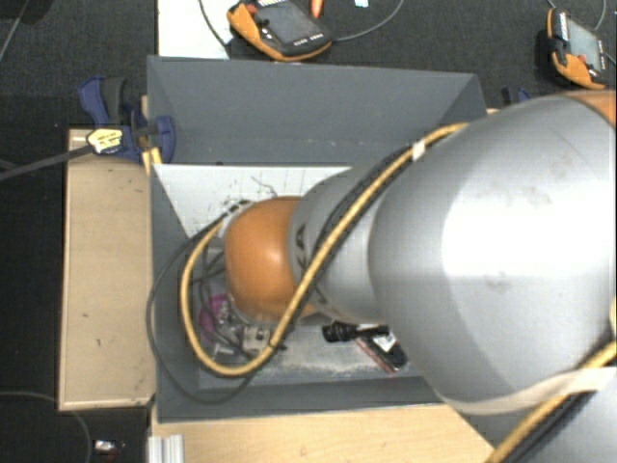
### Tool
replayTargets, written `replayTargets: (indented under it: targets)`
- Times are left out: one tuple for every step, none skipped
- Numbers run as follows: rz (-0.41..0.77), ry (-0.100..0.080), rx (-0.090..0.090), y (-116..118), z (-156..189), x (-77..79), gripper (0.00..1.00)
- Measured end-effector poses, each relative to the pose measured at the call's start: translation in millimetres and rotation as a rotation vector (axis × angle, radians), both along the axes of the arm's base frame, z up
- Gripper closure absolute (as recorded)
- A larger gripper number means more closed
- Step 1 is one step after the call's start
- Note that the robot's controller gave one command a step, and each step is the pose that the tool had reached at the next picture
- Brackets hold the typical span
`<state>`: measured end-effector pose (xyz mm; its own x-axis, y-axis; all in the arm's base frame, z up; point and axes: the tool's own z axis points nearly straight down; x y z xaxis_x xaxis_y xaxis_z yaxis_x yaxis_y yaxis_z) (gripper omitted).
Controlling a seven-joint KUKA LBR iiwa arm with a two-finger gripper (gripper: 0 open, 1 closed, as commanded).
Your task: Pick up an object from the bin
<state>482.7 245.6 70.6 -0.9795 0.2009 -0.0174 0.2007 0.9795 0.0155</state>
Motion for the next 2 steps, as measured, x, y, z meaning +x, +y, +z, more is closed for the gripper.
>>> replayTargets:
  targets:
    - [-0.001, 0.000, 0.000, 0, 0, -0.1, 1.00]
    - [-0.002, 0.002, -0.001, -1, 17, -0.7, 1.00]
